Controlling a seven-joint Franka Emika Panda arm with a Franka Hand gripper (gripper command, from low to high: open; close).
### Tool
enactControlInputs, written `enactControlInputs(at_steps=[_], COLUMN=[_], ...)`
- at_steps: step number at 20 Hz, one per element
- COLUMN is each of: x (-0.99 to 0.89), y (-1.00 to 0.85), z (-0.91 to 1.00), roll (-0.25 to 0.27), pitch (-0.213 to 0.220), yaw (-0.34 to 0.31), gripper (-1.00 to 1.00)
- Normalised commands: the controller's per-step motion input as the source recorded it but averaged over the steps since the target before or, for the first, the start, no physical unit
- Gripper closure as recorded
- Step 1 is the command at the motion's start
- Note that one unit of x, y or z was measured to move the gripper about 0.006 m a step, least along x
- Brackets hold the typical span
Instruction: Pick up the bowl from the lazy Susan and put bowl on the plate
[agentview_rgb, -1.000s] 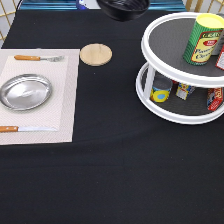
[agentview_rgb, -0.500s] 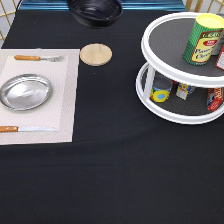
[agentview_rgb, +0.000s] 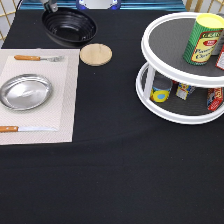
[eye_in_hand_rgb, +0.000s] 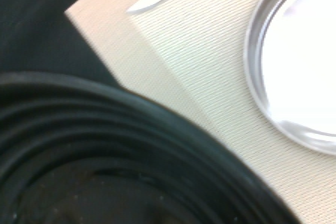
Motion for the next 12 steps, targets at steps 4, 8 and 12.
enactControlInputs(at_steps=[4,8,12], x=[0.21,0.07,0.05], y=[-0.29,-0.27,-0.41], z=[-0.15,-0.09,-0.22], roll=[-0.017,-0.013,-0.02], pitch=[0.028,0.084,0.106], yaw=[-0.252,-0.27,-0.226], gripper=[1.0,1.0,1.0])
